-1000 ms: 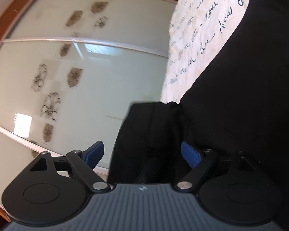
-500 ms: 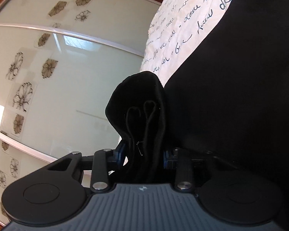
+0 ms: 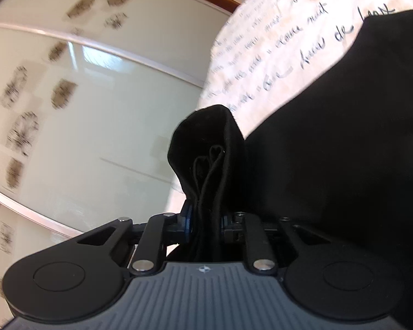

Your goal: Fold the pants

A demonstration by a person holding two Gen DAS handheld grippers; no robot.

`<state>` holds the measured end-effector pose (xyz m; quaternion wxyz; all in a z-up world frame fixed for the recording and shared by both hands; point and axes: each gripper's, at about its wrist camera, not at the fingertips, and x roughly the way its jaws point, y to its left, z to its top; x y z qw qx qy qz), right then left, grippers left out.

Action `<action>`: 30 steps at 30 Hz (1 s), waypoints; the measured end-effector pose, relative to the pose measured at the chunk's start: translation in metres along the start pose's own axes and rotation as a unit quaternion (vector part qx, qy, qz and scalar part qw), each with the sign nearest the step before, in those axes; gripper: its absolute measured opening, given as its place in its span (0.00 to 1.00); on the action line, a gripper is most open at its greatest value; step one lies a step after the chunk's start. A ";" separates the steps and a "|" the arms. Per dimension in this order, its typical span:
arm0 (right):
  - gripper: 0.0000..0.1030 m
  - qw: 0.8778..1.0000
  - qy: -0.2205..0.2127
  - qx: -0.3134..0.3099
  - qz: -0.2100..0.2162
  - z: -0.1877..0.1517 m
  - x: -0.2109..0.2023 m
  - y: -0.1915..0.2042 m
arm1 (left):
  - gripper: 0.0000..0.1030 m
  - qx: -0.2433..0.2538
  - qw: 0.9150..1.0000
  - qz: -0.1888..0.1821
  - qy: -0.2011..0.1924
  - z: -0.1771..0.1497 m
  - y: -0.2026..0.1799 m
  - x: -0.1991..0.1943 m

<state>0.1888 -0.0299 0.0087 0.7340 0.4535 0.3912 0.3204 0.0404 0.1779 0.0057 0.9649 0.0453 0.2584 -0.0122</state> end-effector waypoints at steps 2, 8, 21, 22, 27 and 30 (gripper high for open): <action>0.16 1.000 -0.004 0.005 0.015 0.002 -0.014 -0.002 | 0.96 0.010 0.999 -0.020 -0.025 -0.008 -0.004 -0.014; 0.16 0.998 -0.039 0.021 0.056 0.018 -0.091 -0.009 | 0.97 0.082 0.990 -0.087 -0.079 -0.019 -0.029 -0.042; 0.18 0.987 -0.133 0.087 -0.003 0.017 -0.261 -0.093 | 0.97 0.142 0.984 -0.101 -0.042 -0.022 -0.053 -0.028; 0.24 0.990 -0.114 0.086 0.004 0.016 -0.252 -0.093 | 0.97 0.142 0.984 -0.099 -0.038 -0.022 -0.054 -0.027; 0.86 0.998 -0.022 0.064 -0.010 0.018 -0.194 -0.085 | 0.98 0.152 0.985 -0.081 -0.029 -0.023 -0.059 -0.026; 0.86 0.998 -0.005 0.048 -0.027 0.022 -0.173 -0.075 | 0.98 0.157 0.985 -0.068 -0.030 -0.024 -0.062 -0.026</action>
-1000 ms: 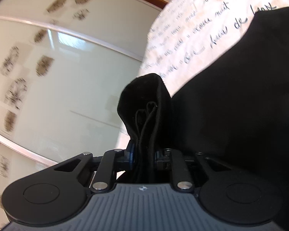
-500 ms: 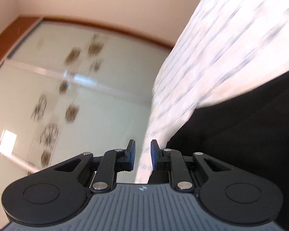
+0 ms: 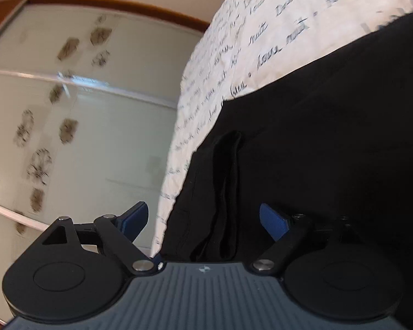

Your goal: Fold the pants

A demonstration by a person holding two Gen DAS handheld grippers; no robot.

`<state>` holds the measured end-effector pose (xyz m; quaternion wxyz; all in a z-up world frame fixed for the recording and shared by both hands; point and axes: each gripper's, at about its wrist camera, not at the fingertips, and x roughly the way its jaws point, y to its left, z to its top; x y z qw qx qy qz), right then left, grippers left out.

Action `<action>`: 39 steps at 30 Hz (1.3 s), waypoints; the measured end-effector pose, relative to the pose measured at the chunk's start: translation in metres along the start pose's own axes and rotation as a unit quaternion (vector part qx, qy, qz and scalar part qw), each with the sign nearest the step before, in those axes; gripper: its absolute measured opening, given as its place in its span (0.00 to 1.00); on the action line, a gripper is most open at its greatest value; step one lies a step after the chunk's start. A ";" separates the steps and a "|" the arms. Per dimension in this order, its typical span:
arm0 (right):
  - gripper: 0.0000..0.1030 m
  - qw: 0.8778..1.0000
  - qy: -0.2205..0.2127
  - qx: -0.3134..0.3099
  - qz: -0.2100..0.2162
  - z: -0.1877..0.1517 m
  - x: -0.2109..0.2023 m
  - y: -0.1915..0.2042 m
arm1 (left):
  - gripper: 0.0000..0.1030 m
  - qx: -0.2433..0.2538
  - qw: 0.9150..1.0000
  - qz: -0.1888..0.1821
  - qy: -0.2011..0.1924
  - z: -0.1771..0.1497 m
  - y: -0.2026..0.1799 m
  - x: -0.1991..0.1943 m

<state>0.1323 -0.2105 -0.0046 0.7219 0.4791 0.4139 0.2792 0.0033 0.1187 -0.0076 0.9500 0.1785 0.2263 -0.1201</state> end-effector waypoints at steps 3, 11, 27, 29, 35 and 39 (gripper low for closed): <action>0.86 1.000 0.019 0.008 0.018 0.002 0.013 0.003 | 0.98 0.007 1.000 0.006 -0.003 0.000 -0.002 -0.001; 0.86 0.998 0.067 -0.001 0.007 -0.004 0.046 0.016 | 0.98 -0.001 1.000 -0.002 0.001 0.000 0.001 0.002; 0.19 0.991 0.065 -0.097 -0.068 -0.026 0.080 0.040 | 0.97 -0.018 1.000 -0.003 -0.013 0.001 0.006 -0.001; 0.18 0.992 0.059 -0.094 -0.060 -0.025 0.075 0.041 | 0.98 -0.006 1.000 0.011 -0.029 0.002 0.000 -0.008; 0.14 0.996 0.036 -0.081 -0.008 -0.017 0.058 0.053 | 0.96 -0.008 0.998 0.060 0.001 0.018 -0.019 -0.002; 0.14 0.996 0.037 -0.082 0.010 -0.015 0.050 0.055 | 0.96 -0.081 0.996 0.038 -0.001 0.027 -0.013 -0.004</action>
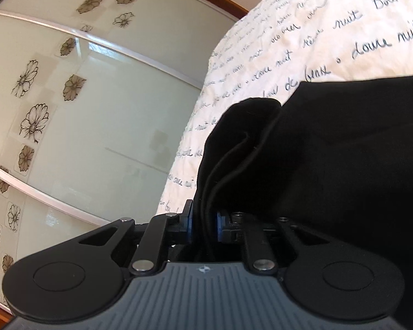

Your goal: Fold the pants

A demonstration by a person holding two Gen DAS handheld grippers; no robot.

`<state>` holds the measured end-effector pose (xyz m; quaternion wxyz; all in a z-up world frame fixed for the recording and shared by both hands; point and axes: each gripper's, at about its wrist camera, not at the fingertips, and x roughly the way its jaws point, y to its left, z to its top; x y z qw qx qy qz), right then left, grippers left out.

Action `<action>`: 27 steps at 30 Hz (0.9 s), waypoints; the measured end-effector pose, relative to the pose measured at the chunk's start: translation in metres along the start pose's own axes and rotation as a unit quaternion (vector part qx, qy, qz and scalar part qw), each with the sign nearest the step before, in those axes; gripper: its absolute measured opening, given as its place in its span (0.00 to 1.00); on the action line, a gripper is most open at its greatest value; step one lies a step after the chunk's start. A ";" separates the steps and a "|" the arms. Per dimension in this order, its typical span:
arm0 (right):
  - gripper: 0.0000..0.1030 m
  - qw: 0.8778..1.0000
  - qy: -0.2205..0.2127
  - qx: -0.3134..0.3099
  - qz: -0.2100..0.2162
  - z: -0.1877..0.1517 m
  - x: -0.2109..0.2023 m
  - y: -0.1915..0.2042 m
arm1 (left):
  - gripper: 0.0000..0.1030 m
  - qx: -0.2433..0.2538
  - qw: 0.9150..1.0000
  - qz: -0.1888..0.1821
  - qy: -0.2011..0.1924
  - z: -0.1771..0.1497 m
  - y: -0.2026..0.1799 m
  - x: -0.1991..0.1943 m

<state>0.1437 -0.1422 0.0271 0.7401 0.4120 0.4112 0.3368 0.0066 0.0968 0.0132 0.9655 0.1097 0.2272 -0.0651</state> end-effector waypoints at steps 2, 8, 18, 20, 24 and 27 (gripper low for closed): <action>0.12 1.000 -0.004 0.012 0.017 -0.001 -0.006 -0.003 | 0.97 -0.032 0.999 -0.006 0.015 0.001 0.004 0.004; 0.12 0.999 0.030 0.029 0.019 -0.006 -0.007 -0.015 | 0.97 -0.106 0.990 -0.078 0.057 -0.003 0.025 0.001; 0.58 0.994 0.043 0.089 0.048 -0.013 0.025 -0.035 | 0.97 -0.118 0.989 -0.061 0.068 -0.019 0.029 0.004; 0.12 0.998 0.045 0.042 0.023 -0.015 0.030 -0.024 | 0.97 -0.114 0.989 -0.064 0.068 -0.020 0.028 0.003; 0.12 0.999 0.033 -0.019 0.013 -0.024 0.020 -0.010 | 0.97 -0.130 0.987 -0.077 0.060 -0.023 0.034 0.001; 0.11 0.999 0.016 -0.020 0.021 -0.018 0.003 -0.008 | 0.97 -0.140 0.985 -0.088 0.046 -0.025 0.038 -0.002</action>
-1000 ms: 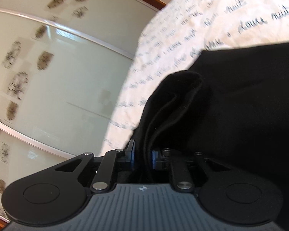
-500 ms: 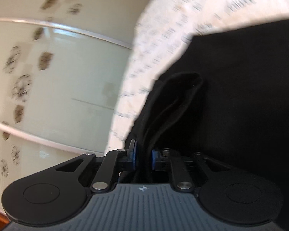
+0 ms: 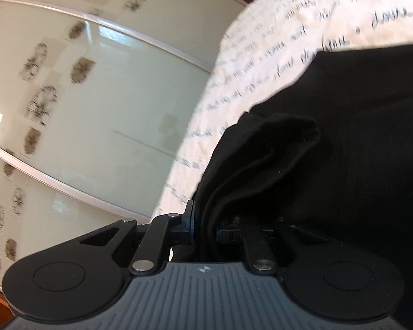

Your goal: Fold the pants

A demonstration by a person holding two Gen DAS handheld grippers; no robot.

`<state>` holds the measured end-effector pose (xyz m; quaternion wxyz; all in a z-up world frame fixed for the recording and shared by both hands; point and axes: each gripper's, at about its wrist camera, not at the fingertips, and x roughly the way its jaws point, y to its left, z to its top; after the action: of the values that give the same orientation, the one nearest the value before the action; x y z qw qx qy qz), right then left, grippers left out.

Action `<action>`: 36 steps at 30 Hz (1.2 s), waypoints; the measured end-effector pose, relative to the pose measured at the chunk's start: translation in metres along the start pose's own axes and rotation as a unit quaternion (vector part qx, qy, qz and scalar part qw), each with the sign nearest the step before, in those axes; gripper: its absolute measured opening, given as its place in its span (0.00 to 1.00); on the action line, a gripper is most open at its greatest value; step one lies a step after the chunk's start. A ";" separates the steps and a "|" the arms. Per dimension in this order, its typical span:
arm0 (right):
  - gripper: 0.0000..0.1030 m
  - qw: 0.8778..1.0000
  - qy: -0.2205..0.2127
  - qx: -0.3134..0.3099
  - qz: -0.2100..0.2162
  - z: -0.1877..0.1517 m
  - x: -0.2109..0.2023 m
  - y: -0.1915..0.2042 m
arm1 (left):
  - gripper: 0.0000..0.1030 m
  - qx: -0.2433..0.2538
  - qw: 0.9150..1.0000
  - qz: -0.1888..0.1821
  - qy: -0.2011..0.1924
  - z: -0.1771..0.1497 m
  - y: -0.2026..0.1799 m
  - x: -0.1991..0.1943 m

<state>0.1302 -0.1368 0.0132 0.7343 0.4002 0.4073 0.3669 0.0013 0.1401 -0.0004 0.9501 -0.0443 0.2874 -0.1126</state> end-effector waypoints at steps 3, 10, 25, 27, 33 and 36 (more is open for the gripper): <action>0.11 1.000 -0.017 -0.005 -0.005 0.009 -0.020 0.002 | 0.97 -0.001 1.000 0.004 -0.030 0.001 -0.001 -0.010; 0.11 0.998 -0.048 -0.036 -0.031 0.017 -0.097 0.014 | 0.97 -0.026 0.998 -0.002 -0.064 0.013 -0.024 -0.026; 0.11 0.993 -0.113 0.000 -0.046 0.007 -0.181 -0.018 | 0.93 0.074 0.995 0.061 -0.028 0.011 -0.104 0.012; 0.11 0.992 -0.118 0.006 -0.046 0.007 -0.189 -0.026 | 0.88 0.052 0.996 0.073 -0.004 0.012 -0.096 0.024; 0.11 0.985 -0.112 0.096 -0.091 -0.014 -0.200 -0.100 | 0.27 0.055 0.998 0.032 0.017 0.006 -0.095 0.024; 0.11 0.984 -0.118 0.103 -0.086 -0.028 -0.198 -0.108 | 0.19 0.082 0.996 0.042 -0.009 0.003 -0.106 0.019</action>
<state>0.0489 -0.3442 -0.0323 0.7608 0.4778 0.3864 0.2088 -0.0022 0.0326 0.0075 0.9570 0.0454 0.2704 -0.0951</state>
